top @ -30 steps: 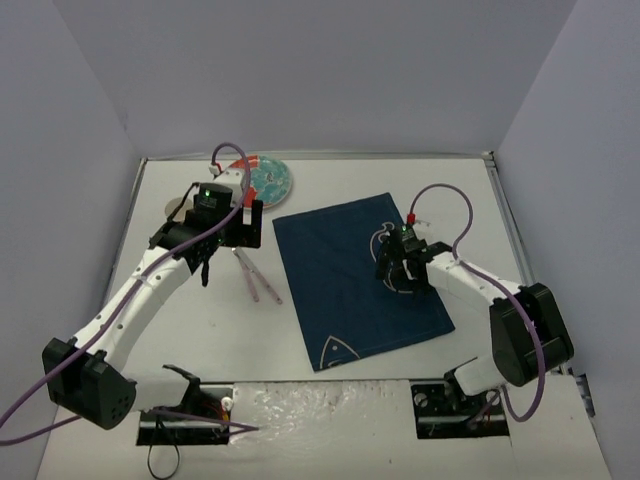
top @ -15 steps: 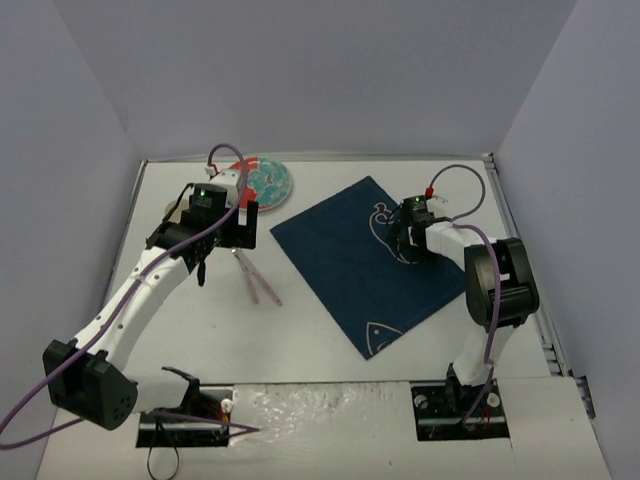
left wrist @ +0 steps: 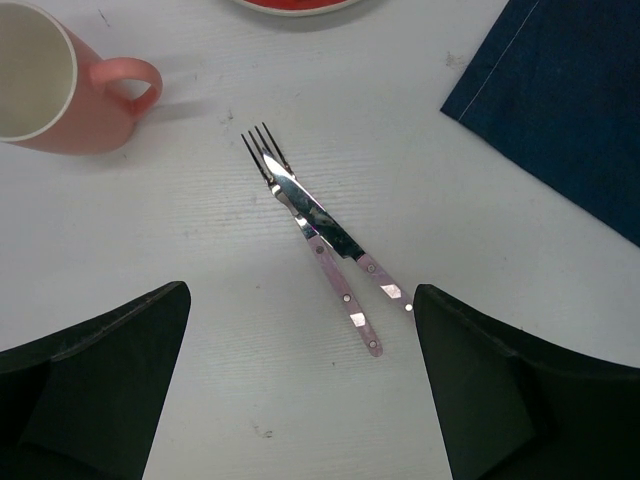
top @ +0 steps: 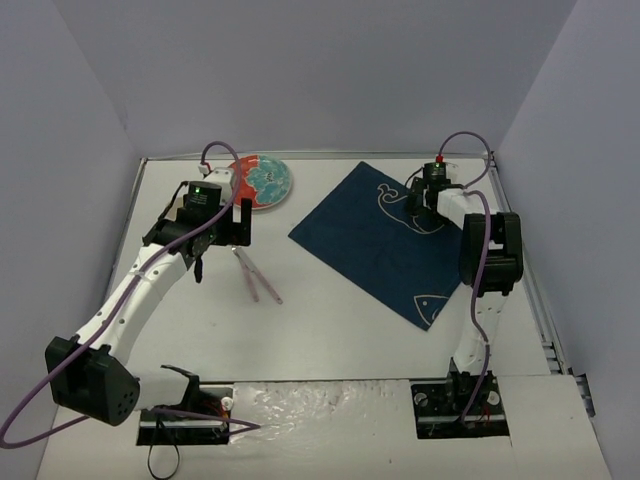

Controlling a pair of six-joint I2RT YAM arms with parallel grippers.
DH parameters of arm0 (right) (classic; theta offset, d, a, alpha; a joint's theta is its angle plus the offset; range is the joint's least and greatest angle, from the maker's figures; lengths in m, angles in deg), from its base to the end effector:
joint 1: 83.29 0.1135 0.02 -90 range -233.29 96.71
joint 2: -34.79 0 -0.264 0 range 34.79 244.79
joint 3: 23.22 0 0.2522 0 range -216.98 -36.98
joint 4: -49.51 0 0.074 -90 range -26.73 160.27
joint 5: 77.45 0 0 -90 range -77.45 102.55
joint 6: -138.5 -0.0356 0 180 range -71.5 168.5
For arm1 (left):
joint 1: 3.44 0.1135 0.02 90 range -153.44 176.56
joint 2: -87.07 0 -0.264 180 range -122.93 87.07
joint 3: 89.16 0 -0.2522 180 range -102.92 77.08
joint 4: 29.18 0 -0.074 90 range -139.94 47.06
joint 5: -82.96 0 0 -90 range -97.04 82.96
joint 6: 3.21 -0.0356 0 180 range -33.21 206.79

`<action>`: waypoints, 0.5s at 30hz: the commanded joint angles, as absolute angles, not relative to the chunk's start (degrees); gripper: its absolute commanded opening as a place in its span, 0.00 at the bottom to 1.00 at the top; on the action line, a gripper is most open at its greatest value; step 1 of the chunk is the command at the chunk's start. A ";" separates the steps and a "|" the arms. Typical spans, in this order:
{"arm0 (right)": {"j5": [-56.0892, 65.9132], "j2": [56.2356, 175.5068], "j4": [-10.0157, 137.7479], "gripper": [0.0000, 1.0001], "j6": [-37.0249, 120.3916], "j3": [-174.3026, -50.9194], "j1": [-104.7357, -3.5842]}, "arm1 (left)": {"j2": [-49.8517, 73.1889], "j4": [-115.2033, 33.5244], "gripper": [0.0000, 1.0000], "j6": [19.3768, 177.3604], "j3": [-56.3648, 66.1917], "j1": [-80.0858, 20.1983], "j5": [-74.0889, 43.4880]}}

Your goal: Set the dinner table for one person

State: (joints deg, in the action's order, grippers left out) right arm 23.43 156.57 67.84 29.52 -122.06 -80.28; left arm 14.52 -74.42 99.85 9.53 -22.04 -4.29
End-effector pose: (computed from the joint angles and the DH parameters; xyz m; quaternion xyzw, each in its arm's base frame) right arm 0.4729 0.0181 0.1678 0.1647 0.8926 -0.0064 0.4196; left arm 0.2642 -0.0871 0.3386 0.0323 0.8921 -0.1022 0.4389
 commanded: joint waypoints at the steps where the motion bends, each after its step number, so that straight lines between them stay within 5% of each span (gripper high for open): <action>1: 21.07 147.87 68.36 1.00 33.85 -123.81 -80.21 | 14.83 -71.86 0.92 100.05 8.89 -21.37 -5.18; 15: 20.02 136.35 64.81 1.00 28.20 -103.03 -81.57 | 15.00 -71.60 0.92 100.68 9.28 -21.29 -6.20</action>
